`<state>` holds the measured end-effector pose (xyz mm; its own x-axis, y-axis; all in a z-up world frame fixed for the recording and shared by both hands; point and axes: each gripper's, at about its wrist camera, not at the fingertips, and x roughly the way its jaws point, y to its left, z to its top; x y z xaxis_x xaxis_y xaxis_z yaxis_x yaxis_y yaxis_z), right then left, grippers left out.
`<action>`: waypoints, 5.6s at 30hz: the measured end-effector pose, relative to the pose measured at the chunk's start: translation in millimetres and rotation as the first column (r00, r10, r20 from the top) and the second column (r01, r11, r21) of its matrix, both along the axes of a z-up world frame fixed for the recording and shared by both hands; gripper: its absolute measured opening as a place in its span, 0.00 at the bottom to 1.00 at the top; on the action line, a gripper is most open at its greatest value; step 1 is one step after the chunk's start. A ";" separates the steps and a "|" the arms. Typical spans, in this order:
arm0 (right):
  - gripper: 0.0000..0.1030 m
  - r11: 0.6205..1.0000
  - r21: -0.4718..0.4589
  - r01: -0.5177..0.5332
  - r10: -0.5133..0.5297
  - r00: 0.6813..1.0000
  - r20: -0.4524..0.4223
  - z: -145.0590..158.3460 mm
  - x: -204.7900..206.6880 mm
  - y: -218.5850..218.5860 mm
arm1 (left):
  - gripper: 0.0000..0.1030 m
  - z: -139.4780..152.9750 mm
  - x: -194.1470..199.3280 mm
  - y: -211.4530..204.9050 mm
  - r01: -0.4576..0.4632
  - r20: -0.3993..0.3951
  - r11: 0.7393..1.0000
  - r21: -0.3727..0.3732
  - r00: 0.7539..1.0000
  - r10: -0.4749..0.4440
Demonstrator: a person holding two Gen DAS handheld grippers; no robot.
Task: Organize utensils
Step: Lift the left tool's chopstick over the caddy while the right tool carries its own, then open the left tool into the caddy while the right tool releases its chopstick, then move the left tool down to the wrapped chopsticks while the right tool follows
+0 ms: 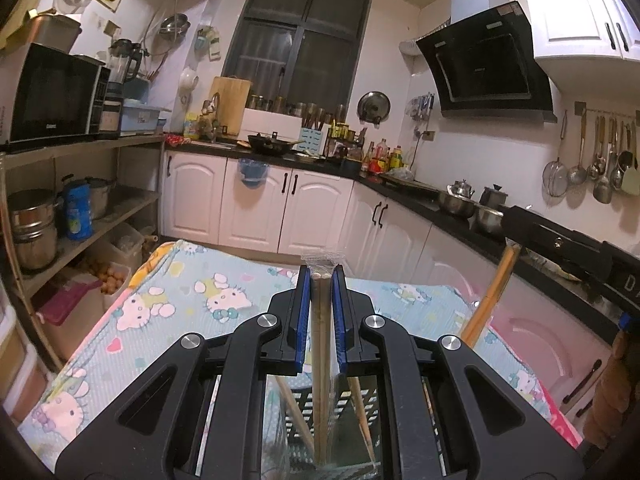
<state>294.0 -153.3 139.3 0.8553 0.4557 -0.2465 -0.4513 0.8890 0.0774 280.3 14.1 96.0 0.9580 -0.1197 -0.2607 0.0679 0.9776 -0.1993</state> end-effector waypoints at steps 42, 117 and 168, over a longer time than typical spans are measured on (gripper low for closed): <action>0.07 1.000 -0.006 0.022 -0.022 0.985 -0.171 -59.4 -2.3 -24.9 | 0.25 -35.3 -13.9 1.9 0.030 -0.134 0.999 -0.016 0.990 -0.032; 0.58 0.998 -0.054 0.045 -0.060 0.945 -0.320 -121.3 -129.0 -70.3 | 0.89 -87.2 -126.1 26.9 0.011 -0.321 0.995 -0.095 0.946 -0.041; 0.28 0.959 -0.192 0.207 -0.280 0.784 -0.553 -216.4 -110.3 -124.9 | 0.38 -167.1 -118.3 11.3 0.049 -0.564 0.993 -0.106 0.820 -0.100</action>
